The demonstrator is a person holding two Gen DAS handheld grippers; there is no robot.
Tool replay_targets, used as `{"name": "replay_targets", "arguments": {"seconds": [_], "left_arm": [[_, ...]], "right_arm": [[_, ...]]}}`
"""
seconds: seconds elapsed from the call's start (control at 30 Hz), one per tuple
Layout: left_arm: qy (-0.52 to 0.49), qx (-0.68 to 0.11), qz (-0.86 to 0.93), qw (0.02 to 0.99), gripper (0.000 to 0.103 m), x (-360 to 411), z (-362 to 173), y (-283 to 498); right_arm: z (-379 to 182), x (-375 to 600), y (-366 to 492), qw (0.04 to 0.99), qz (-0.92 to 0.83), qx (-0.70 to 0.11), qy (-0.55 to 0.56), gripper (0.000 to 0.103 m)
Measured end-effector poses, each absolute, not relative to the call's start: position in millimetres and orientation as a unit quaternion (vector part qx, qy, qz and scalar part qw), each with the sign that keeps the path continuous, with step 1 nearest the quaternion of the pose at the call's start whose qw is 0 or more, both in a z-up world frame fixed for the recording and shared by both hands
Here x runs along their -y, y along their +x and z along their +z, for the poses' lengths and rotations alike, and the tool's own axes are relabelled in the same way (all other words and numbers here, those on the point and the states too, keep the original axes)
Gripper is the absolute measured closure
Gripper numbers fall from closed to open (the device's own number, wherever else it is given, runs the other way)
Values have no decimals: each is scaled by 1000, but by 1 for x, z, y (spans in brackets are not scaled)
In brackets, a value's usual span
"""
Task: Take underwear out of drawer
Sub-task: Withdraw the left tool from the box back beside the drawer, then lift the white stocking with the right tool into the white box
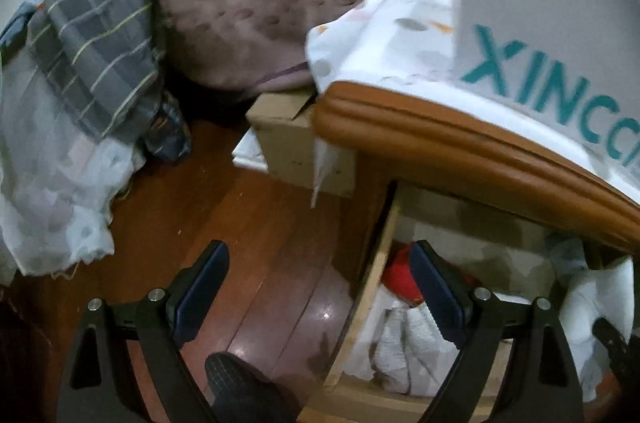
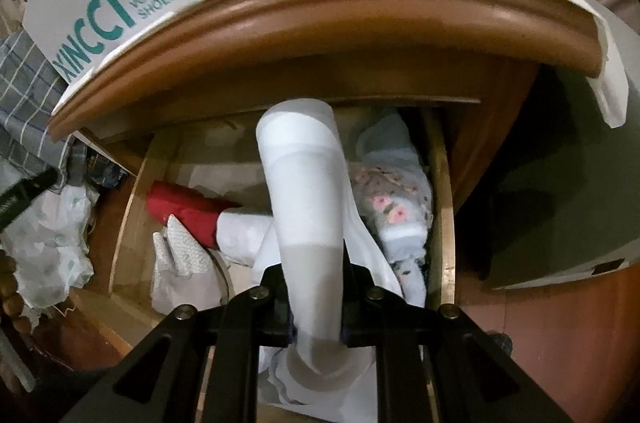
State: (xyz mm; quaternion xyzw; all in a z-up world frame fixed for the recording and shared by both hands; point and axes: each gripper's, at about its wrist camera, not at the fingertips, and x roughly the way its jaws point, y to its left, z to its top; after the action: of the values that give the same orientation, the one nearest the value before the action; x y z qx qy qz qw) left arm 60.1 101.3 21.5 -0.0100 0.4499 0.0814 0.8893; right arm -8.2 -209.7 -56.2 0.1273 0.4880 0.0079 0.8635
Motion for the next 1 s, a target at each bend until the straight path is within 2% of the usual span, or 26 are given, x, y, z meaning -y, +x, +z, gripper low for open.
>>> {"name": "replay_targets", "arguments": {"seconds": [0.23,0.53,1.0], "left_arm": [[-23,-470,83,878,13,-108,13,68],[-27,-458,83,885,13,-110,24,67],[-64,-465,97,878,13,-128,26,70]], "right_arm": [[-38,213,-11,873,-9,-472,122,88],[-13,207,-21,876,-16,-469,109,89],[58,197,-42,889,-2,-450,86,89]]}}
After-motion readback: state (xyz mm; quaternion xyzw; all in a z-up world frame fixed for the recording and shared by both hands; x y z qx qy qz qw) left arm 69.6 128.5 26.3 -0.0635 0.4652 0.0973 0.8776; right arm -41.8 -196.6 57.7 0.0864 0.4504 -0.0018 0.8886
